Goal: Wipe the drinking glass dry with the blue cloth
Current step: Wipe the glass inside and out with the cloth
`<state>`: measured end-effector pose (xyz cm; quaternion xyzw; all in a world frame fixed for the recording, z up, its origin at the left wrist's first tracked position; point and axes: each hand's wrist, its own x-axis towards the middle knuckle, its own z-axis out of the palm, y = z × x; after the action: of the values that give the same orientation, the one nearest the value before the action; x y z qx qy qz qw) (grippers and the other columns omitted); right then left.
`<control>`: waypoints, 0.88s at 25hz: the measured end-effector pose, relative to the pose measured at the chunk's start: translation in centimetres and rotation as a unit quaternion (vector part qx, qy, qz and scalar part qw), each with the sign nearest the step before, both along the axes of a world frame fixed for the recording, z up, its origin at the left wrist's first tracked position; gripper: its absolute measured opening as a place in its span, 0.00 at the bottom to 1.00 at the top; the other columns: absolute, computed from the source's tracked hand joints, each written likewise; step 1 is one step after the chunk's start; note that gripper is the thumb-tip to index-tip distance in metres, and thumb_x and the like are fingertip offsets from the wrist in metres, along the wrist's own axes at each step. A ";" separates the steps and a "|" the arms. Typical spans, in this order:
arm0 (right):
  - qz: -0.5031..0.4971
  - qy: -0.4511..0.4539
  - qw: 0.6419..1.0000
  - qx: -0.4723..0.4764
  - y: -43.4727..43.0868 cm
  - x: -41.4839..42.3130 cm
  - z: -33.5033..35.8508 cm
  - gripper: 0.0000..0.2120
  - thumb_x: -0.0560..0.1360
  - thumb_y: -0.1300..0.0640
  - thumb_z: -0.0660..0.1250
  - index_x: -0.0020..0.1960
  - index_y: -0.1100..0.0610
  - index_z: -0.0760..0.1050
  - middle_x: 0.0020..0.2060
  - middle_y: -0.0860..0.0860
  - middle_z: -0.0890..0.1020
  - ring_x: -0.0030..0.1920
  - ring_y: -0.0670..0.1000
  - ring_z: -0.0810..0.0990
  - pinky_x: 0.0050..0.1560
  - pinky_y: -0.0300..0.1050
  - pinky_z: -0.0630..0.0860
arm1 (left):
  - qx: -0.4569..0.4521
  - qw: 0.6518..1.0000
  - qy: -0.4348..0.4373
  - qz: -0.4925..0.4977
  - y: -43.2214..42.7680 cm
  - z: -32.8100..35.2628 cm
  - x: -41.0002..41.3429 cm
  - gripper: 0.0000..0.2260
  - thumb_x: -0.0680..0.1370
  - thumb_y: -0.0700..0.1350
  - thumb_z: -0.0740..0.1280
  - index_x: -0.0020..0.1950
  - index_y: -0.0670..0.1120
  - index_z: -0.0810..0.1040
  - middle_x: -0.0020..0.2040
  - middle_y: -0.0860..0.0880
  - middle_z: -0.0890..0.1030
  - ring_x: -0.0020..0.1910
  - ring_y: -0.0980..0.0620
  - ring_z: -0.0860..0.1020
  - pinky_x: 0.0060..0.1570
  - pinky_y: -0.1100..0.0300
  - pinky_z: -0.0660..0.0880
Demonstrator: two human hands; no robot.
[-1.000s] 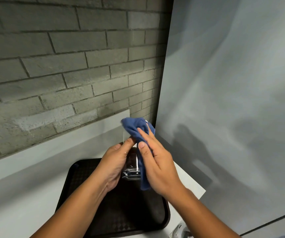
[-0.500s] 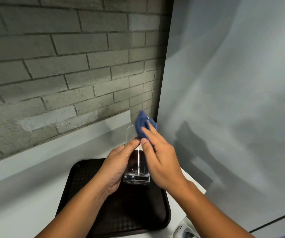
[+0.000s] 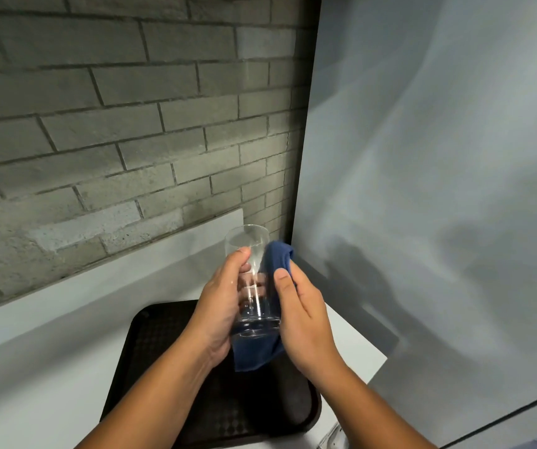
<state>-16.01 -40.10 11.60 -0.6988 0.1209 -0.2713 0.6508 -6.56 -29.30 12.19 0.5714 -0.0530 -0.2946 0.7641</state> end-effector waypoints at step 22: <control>0.017 0.004 0.999 -0.041 -2.4 2.2 1.6 0.21 0.89 0.53 0.60 0.81 0.47 0.73 0.79 0.50 0.79 0.80 0.47 0.75 0.84 0.55 0.69 | 0.025 0.995 -0.097 0.018 -0.7 0.5 0.9 0.39 0.62 0.62 0.84 0.64 0.38 0.84 0.47 0.48 0.91 0.46 0.50 0.87 0.53 0.54 0.83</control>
<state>-13.82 -42.47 13.20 -0.7279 0.1000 -0.2622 0.6256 -5.71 -30.04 12.66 0.6169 -0.1088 -0.2252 0.7462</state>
